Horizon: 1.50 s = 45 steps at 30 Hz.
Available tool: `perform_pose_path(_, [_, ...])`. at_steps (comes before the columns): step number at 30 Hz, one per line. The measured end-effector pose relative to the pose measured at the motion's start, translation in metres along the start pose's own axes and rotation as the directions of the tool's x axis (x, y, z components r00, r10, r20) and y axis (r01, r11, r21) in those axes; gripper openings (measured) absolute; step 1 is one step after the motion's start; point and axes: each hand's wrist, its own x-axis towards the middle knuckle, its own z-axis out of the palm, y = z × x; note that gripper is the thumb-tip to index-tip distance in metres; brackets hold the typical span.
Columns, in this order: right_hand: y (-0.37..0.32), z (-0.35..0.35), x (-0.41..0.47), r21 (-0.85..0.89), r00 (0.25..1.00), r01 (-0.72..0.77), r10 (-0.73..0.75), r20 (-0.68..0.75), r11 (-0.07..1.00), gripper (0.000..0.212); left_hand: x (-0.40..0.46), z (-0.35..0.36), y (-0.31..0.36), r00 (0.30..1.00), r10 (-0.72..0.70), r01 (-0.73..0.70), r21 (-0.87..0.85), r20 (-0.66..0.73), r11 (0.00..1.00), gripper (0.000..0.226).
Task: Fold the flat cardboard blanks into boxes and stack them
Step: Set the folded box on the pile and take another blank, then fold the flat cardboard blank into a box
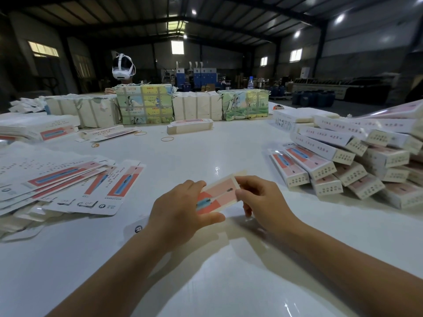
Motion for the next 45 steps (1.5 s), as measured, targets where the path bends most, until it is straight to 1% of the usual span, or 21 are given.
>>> perform_pose_path(5, [-0.002,0.000,-0.001,0.006,0.999,0.002,-0.002,0.033,1.000,0.031,0.000,0.001,0.002,1.000,0.004,-0.004,0.023,-0.011,1.000,0.092])
perform_pose_path(8, [-0.005,-0.001,0.001,-0.202,0.992,0.081,-0.099,-0.079,0.976,0.031,0.001,0.000,0.001,1.000,-0.013,0.013,-0.011,-0.014,1.000,0.089])
perform_pose_path(10, [-0.003,-0.006,0.005,-0.322,0.965,0.087,-0.160,-0.206,0.943,0.068,0.001,-0.002,0.000,1.000,-0.020,0.019,-0.054,-0.022,0.998,0.087])
perform_pose_path(11, [-0.002,-0.008,0.007,-0.262,0.967,0.040,-0.103,-0.234,0.964,0.084,0.001,-0.002,0.000,0.999,-0.018,0.015,-0.077,-0.029,0.997,0.086])
perform_pose_path(13, [-0.004,-0.010,0.009,0.179,0.976,-0.157,0.181,-0.125,0.971,0.091,0.000,-0.002,0.004,1.000,-0.003,-0.001,-0.103,-0.031,0.995,0.086])
perform_pose_path(15, [-0.004,-0.008,0.013,0.596,0.930,-0.357,0.332,0.156,0.719,0.063,-0.001,0.000,0.007,1.000,0.012,-0.013,-0.098,-0.012,0.995,0.090])
perform_pose_path(16, [-0.003,-0.007,0.014,0.660,0.920,-0.382,0.335,0.204,0.648,0.047,-0.001,0.000,0.009,1.000,0.015,-0.015,-0.087,-0.003,0.996,0.092])
perform_pose_path(17, [-0.002,-0.008,0.014,0.665,0.925,-0.368,0.326,0.193,0.650,0.034,-0.001,0.000,0.009,1.000,0.014,-0.013,-0.082,0.002,0.997,0.093])
perform_pose_path(19, [-0.001,-0.007,0.012,0.583,0.961,-0.266,0.255,0.104,0.768,0.020,-0.001,0.001,0.009,1.000,0.009,-0.008,-0.082,0.005,0.997,0.093])
perform_pose_path(20, [-0.001,-0.006,0.009,0.461,0.985,-0.172,0.168,0.049,0.870,0.015,-0.001,0.002,0.010,1.000,0.008,-0.008,-0.081,0.001,0.997,0.092])
perform_pose_path(21, [-0.001,-0.004,0.005,0.257,0.998,-0.054,0.055,0.003,0.965,0.014,0.000,0.002,0.010,1.000,0.007,-0.007,-0.075,-0.007,0.997,0.091])
perform_pose_path(22, [0.000,-0.002,0.002,-0.027,0.997,0.066,-0.067,-0.031,0.997,0.018,0.000,0.003,0.011,1.000,0.004,-0.005,-0.062,-0.018,0.998,0.091])
perform_pose_path(24, [0.003,0.004,-0.002,-0.494,0.974,0.204,-0.226,0.015,0.845,0.030,0.001,0.005,0.013,0.999,0.003,-0.003,-0.012,-0.041,1.000,0.092])
perform_pose_path(26, [0.004,0.007,-0.004,-0.615,0.966,0.231,-0.252,0.054,0.754,0.041,0.000,0.006,0.012,0.998,0.005,-0.002,0.046,-0.056,0.999,0.091])
perform_pose_path(27, [0.002,0.008,-0.005,-0.598,0.970,0.225,-0.234,0.064,0.769,0.043,0.001,0.007,0.011,0.998,0.006,-0.001,0.064,-0.065,0.998,0.088])
perform_pose_path(28, [0.000,0.007,-0.005,-0.488,0.981,0.185,-0.191,0.038,0.853,0.042,0.001,0.007,0.010,0.997,0.005,0.000,0.075,-0.073,0.997,0.085])
perform_pose_path(30, [-0.007,0.006,-0.004,-0.075,1.000,0.023,-0.023,0.002,0.997,0.040,0.001,0.007,0.007,0.997,0.002,0.004,0.075,-0.081,0.997,0.085])
perform_pose_path(32, [-0.009,0.002,0.001,0.218,0.990,-0.140,0.137,0.029,0.966,0.034,0.001,0.006,0.006,0.997,0.004,0.002,0.070,-0.081,0.998,0.090])
perform_pose_path(34, [-0.009,-0.001,0.005,0.364,0.978,-0.208,0.202,0.054,0.908,0.025,0.001,0.006,0.005,0.996,0.019,-0.012,0.079,-0.090,0.997,0.092])
perform_pose_path(39, [-0.009,-0.007,0.009,0.539,0.970,-0.232,0.235,0.066,0.809,0.027,-0.001,0.006,0.005,0.987,0.076,-0.065,0.076,-0.143,0.995,0.088])
perform_pose_path(45, [-0.005,-0.005,0.008,0.474,0.988,-0.146,0.153,0.024,0.868,0.031,-0.003,0.001,0.010,0.975,0.111,-0.094,0.098,-0.192,0.991,0.085])
